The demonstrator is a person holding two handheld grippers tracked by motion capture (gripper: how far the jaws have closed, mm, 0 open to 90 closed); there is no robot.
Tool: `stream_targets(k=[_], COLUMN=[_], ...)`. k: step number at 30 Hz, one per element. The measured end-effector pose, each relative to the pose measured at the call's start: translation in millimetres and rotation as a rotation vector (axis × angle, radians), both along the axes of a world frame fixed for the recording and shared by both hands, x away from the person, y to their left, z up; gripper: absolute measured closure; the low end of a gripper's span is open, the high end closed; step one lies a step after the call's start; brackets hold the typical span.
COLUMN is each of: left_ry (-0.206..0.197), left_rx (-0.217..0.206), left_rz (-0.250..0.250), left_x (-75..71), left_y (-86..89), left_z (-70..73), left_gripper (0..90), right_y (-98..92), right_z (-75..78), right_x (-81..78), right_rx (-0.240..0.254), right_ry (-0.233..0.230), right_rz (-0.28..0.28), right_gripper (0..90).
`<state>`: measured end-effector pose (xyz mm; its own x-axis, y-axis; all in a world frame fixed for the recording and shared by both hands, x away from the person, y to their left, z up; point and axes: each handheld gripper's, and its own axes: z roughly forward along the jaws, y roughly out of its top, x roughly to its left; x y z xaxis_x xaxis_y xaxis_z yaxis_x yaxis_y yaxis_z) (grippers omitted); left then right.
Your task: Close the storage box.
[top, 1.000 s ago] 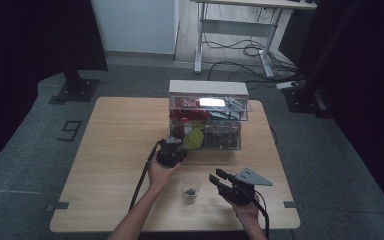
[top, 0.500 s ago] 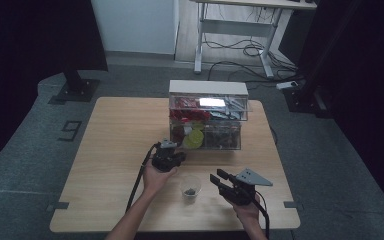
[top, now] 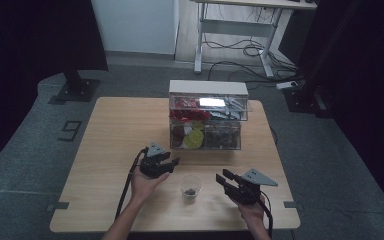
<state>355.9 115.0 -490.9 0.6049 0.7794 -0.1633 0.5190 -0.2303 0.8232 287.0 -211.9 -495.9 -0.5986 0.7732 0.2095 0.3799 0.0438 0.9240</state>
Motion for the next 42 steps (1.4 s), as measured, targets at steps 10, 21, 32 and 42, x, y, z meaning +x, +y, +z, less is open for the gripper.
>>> stream_targets(k=[10, 21, 32, 42], left_ry=[-0.028, -0.022, 0.036, 0.045], left_rx=[0.046, 0.043, 0.067, 0.069], left_rz=[0.029, 0.034, 0.043, 0.043], left_x=[-31.5, -61.6, -74.5, -75.2], left_y=[28.9, 48.9, 67.8, 74.0], left_z=[-11.9, -27.5, -46.5, -48.7], left_gripper=[48.6, 47.2, 44.0, 43.3], right_y=[-18.2, -45.5, -60.4, -53.8], right_z=[-15.6, -40.1, -56.2, -58.4], right_x=[1.9, -5.4, -14.1, -13.6], right_rx=[-0.023, -0.036, -0.064, -0.119], right_ry=[0.050, 0.129, 0.191, 0.194], right_rz=[-0.031, -0.093, -0.141, -0.131], right_gripper=[56.8, 52.4, 47.7, 45.8])
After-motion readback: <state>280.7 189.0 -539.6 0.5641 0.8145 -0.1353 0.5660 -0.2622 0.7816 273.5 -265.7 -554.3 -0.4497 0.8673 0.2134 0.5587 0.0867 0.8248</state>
